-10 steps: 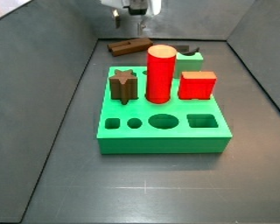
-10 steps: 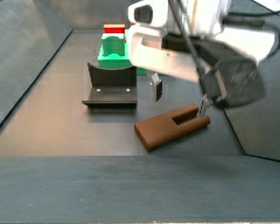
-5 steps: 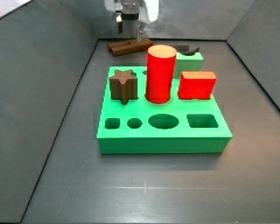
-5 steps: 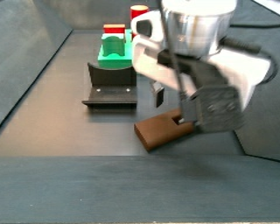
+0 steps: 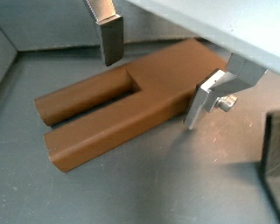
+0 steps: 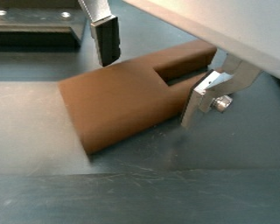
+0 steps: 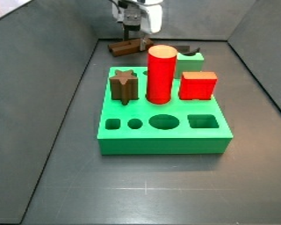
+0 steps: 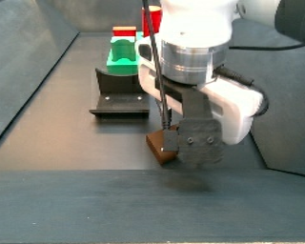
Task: Pick up the square-circle object. Move up. Rotate the square-circle object. Place the square-circle object on the fixture. Regrasp the square-circle object. Move to above the board. Insert the square-circle object.
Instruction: Pick up the square-circle object.
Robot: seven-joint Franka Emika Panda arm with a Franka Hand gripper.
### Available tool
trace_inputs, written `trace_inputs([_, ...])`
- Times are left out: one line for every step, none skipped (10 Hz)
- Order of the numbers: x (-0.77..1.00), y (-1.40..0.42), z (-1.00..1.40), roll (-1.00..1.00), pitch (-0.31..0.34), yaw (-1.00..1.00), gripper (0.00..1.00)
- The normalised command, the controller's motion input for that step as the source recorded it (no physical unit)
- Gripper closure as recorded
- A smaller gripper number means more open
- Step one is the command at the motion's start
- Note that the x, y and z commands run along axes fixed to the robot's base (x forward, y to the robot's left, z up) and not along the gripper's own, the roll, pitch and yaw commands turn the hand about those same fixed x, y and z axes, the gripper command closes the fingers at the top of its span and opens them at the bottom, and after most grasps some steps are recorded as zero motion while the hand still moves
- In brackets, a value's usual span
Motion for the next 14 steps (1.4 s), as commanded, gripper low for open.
trace_inputs([0.0,-0.03,-0.33,-0.09,-0.099,-0.27,0.0])
trace_inputs([0.0,0.0,-0.24,-0.08,-0.199,0.0,0.0])
trace_inputs([0.0,0.0,0.0,0.0,-0.027,0.0,0.0])
trace_inputs([0.0,0.0,0.0,0.0,0.0,0.0,0.0])
trace_inputs([0.0,0.0,0.0,0.0,0.0,0.0,1.0])
trace_inputs([0.0,0.0,0.0,0.0,0.0,0.0,1.0])
trace_inputs([0.0,0.0,0.0,0.0,0.0,0.0,1.0])
trace_inputs([0.0,0.0,0.0,0.0,0.0,0.0,1.0])
trace_inputs([0.0,0.0,0.0,0.0,0.0,0.0,1.0])
trace_inputs([0.0,0.0,0.0,0.0,0.0,0.0,1.0])
trace_inputs([0.0,0.0,0.0,0.0,0.0,0.0,1.0])
trace_inputs([0.0,0.0,0.0,0.0,0.0,0.0,1.0])
trace_inputs([0.0,0.0,0.0,0.0,0.0,0.0,1.0])
trace_inputs([0.0,0.0,0.0,0.0,0.0,0.0,1.0])
